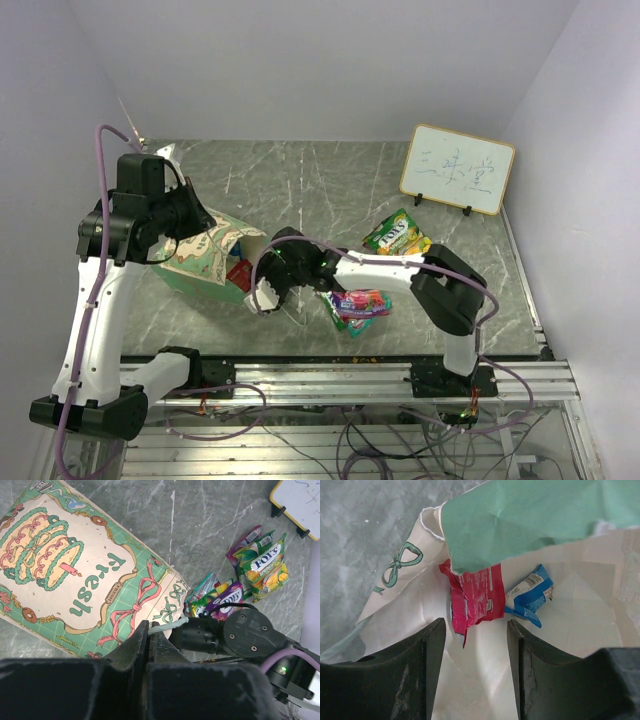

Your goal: Take the snacks out of the paper bag

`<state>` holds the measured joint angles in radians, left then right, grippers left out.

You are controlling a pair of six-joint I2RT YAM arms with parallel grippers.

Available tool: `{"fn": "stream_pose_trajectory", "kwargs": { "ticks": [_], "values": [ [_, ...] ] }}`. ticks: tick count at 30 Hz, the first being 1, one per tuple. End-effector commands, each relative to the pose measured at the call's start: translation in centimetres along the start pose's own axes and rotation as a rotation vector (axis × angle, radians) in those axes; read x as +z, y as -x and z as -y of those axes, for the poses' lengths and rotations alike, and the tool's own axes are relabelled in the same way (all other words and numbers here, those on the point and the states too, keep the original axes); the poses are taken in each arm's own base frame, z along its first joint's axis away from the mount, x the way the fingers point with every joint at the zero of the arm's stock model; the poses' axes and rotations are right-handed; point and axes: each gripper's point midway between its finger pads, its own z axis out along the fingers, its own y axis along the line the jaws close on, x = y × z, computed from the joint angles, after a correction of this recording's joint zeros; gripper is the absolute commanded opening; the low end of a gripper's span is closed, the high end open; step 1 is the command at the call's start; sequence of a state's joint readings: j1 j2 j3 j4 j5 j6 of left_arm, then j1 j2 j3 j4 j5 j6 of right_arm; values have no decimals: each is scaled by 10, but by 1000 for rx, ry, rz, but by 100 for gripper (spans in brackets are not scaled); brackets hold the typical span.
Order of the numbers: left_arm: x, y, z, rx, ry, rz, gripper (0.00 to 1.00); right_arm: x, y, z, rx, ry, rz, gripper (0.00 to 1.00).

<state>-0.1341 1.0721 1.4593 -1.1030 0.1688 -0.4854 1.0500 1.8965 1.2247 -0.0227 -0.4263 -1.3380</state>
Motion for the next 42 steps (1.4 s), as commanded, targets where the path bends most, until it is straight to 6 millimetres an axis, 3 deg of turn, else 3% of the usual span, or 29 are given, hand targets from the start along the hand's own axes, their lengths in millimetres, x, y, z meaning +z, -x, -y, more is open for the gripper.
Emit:
{"fn": "stream_pose_trajectory", "kwargs": {
  "ticks": [1,11,16,22,36,42],
  "values": [
    [-7,3,5,18,-21,4,7,19,-8,7,-45,-24,-1,53],
    [-7,-3,5,27,-33,-22,7,57,-27,3,-15,-41,1,48],
    [-7,-4,6,38,-30,-21,7,58,-35,15,2,-127,-31,22],
    [-5,-5,5,18,-26,-24,7,37,-19,27,26,-139,0,0],
    [-3,-6,7,-59,-16,-35,7,-49,32,1,213,-98,65,0],
    [0,-3,4,-77,3,-25,7,-101,58,-22,319,-32,70,0]
  ]
}}
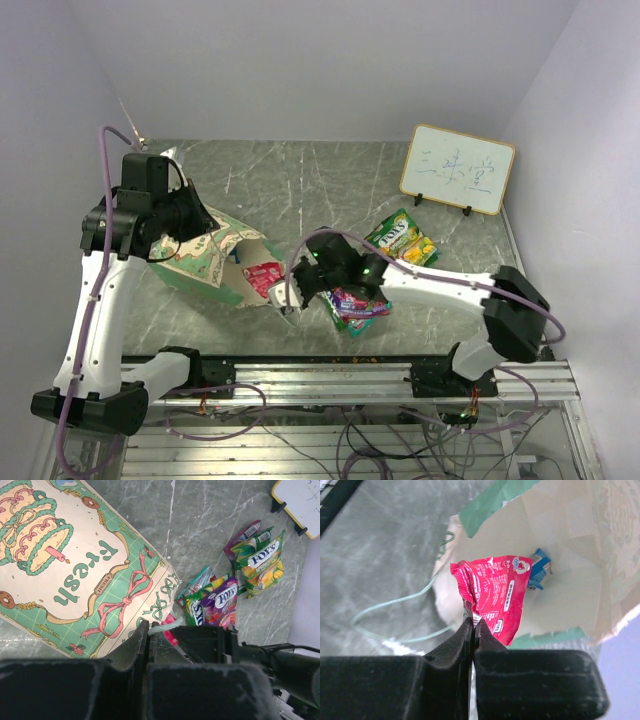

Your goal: Take the snacks out of the paper bag

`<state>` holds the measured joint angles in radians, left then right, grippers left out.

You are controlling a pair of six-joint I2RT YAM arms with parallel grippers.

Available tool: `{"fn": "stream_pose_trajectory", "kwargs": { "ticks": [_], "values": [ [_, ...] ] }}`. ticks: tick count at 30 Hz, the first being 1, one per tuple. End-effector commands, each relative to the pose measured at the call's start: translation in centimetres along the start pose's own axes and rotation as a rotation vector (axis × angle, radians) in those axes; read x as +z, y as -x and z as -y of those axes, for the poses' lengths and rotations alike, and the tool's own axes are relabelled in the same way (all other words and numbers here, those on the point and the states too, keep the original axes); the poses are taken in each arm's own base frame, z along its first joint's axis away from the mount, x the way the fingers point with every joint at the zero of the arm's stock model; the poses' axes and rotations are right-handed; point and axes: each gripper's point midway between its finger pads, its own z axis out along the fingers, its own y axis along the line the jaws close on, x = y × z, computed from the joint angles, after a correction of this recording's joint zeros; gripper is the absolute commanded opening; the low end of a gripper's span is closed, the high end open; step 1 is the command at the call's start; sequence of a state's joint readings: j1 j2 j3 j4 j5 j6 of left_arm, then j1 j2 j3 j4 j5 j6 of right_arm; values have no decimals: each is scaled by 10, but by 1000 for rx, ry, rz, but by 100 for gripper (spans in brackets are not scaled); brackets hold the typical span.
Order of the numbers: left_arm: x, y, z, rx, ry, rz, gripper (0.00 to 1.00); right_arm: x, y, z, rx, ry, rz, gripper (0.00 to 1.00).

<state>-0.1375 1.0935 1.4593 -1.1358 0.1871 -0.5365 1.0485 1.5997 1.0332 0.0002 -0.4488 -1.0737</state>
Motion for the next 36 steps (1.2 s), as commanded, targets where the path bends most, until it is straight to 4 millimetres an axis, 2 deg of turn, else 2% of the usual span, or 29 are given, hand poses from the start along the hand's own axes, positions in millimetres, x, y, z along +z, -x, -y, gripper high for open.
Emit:
{"fn": "stream_pose_trajectory", "kwargs": {
  "ticks": [1,2,4,6,8,10,13,14,16,18,21,23,25,30,33,36],
  "values": [
    [-4,5,3,-23,-8,32,7,-46,24,-22,126,65,7,0],
    [-3,5,3,-25,-9,32,7,-63,33,-22,136,49,14,0],
    [-1,3,0,-29,4,28,7,-88,43,-29,172,34,11,0],
    [-1,3,-4,-30,20,31,7,-113,49,-26,221,-20,-12,0],
    [-3,4,-6,-31,29,39,7,-138,46,-18,285,-115,-74,0],
    [-4,5,-5,-32,27,47,7,-162,31,-5,387,-254,-184,0],
    [-4,6,-3,-39,17,54,7,-197,-2,19,580,-500,-402,0],
    [-3,6,-2,-43,12,54,7,-213,-22,21,634,-583,-521,0],
    [-3,6,-1,-47,7,55,7,-226,-53,20,732,-661,-660,0],
    [-4,6,0,-51,-1,57,7,-236,-93,15,861,-734,-795,0],
    [-4,8,1,-51,-1,59,7,-266,-140,3,951,-897,-1058,0],
    [-5,8,2,-51,-4,61,7,-275,-157,-4,914,-948,-1170,0],
    [-5,8,3,-55,-10,61,7,-276,-171,-7,929,-999,-1197,0],
    [-8,9,5,-60,-17,65,7,-278,-187,-3,945,-1100,-1191,0],
    [-9,8,4,-60,-14,64,7,-280,-202,-10,959,-1107,-1233,0],
    [-10,8,4,-60,-11,62,7,-278,-208,-9,966,-1105,-1211,0]
  ]
}}
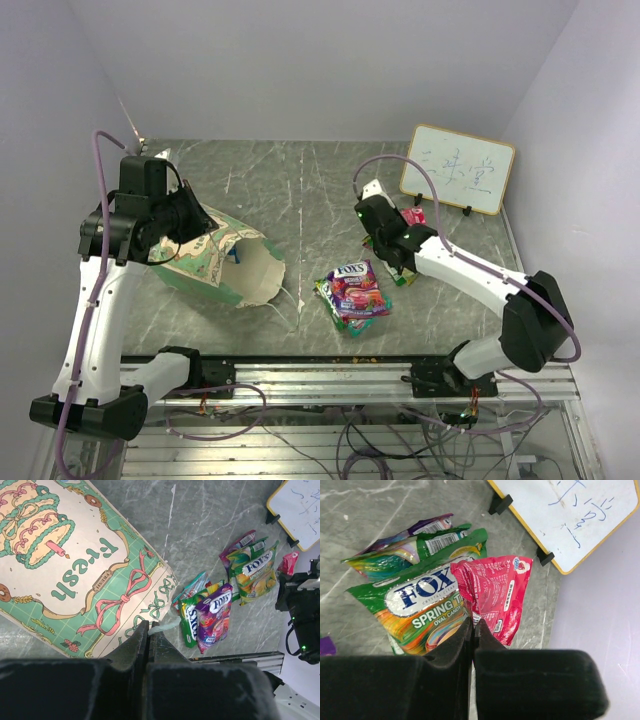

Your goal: Take the snacks out of the paper bag

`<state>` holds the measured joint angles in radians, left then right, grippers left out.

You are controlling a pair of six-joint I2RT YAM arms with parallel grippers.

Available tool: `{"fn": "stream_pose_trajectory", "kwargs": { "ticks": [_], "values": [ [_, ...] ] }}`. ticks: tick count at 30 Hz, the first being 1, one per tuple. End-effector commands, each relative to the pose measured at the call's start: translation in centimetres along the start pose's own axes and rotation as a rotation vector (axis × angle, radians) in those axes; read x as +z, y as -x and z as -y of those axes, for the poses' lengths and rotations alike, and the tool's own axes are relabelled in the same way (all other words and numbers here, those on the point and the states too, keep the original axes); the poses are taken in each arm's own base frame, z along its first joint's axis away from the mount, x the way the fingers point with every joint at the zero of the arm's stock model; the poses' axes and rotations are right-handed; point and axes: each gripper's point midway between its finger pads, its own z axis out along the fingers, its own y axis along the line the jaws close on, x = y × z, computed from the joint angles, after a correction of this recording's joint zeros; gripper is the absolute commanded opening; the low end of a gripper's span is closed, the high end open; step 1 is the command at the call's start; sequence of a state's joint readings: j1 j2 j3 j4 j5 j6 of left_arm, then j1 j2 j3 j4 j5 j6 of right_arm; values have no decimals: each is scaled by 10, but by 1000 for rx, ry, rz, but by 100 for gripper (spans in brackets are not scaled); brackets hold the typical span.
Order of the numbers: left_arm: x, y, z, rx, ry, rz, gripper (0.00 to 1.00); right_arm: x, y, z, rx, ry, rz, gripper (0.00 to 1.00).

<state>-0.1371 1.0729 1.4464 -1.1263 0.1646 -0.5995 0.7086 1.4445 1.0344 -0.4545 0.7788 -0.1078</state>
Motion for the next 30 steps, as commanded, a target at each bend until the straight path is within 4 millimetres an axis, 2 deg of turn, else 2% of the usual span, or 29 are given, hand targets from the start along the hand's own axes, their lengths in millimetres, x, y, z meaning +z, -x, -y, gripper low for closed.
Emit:
{"fn": "stream_pose_trajectory", "kwargs": {
  "ticks": [1,9,14,17,19,20,23,25,28,30],
  "values": [
    [-7,6,5,0,-23,35,7,14,-8,3,49,-49,-4,0],
    [-5,3,7,-10,-41,23,7,30,-26,-12,29,-18,-27,0],
    [-5,2,7,-5,-43,19,7,30,-28,-25,55,43,-21,0],
    [-4,1,6,0,-37,12,7,27,-26,-28,65,74,-15,13],
    [-4,1,5,7,-33,12,7,22,-23,-25,67,91,-13,32],
    [-4,1,4,13,-28,12,7,17,-22,-22,61,103,-17,42],
    [-4,3,3,32,-19,11,7,-3,1,-12,80,158,49,59],
    [-3,3,3,45,-21,6,7,-16,17,-19,56,271,136,68],
    [-4,5,4,68,-25,11,7,-47,52,-47,-45,510,377,71],
    [-4,5,4,84,-29,10,7,-84,69,-82,-217,705,597,71]
  ]
}}
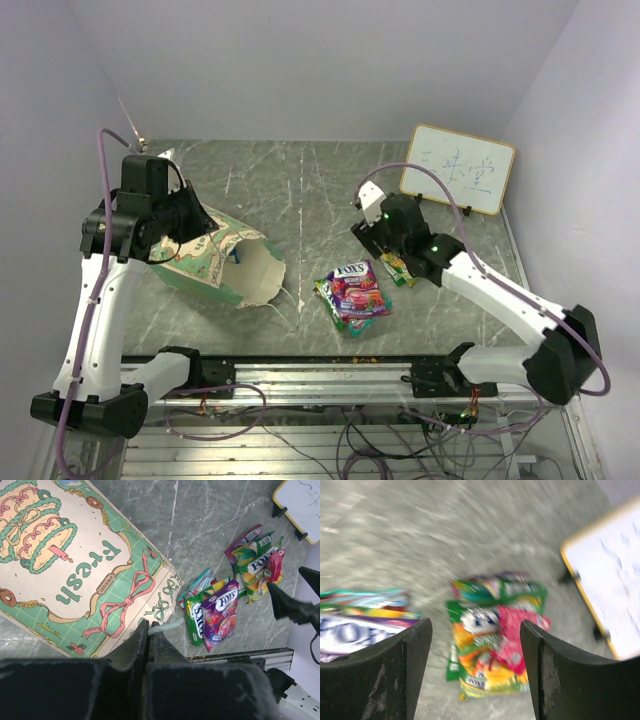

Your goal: Take the snacks out of the paper bag

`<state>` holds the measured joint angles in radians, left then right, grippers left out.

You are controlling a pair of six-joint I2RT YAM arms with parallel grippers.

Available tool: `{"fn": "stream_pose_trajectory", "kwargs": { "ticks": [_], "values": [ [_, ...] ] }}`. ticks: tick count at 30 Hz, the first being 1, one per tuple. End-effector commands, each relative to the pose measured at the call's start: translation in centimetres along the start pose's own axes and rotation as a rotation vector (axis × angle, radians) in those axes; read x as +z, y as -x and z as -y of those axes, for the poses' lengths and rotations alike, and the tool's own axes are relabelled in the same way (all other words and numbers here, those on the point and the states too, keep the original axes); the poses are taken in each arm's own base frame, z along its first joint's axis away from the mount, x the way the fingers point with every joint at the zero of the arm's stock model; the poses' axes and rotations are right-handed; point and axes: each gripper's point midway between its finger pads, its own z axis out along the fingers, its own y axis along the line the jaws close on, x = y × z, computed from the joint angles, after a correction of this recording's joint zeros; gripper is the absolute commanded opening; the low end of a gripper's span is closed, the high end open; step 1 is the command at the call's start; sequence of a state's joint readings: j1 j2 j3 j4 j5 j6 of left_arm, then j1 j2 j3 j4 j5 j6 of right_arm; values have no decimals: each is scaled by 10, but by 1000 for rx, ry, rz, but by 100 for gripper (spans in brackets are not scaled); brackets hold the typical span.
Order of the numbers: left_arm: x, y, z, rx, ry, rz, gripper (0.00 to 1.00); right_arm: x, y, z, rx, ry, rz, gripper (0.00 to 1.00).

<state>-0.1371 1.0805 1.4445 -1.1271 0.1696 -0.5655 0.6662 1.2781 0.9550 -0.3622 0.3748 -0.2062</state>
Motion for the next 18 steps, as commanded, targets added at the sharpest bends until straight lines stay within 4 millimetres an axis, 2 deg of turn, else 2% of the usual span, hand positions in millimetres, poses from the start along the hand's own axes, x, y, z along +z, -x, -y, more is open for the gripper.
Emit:
{"fn": "stream_pose_trajectory", "kwargs": {
  "ticks": [1,4,6,10,14,16,18],
  "values": [
    [-7,6,5,59,-31,18,7,-39,63,-94,-384,479,448,71],
    [-7,4,4,76,-30,9,7,-64,89,-151,-671,567,712,74],
    [-7,4,3,83,-27,9,7,-65,104,-179,-686,647,767,74],
    [-8,3,3,90,-25,6,7,-64,134,-229,-644,776,797,67],
    [-9,1,2,100,-27,-1,7,-58,134,-267,-725,804,873,68],
    [-9,-1,1,102,-28,-5,7,-50,146,-277,-674,811,874,66],
    [-8,-3,1,104,-31,-9,7,-45,149,-286,-641,814,892,64]
  ]
}}
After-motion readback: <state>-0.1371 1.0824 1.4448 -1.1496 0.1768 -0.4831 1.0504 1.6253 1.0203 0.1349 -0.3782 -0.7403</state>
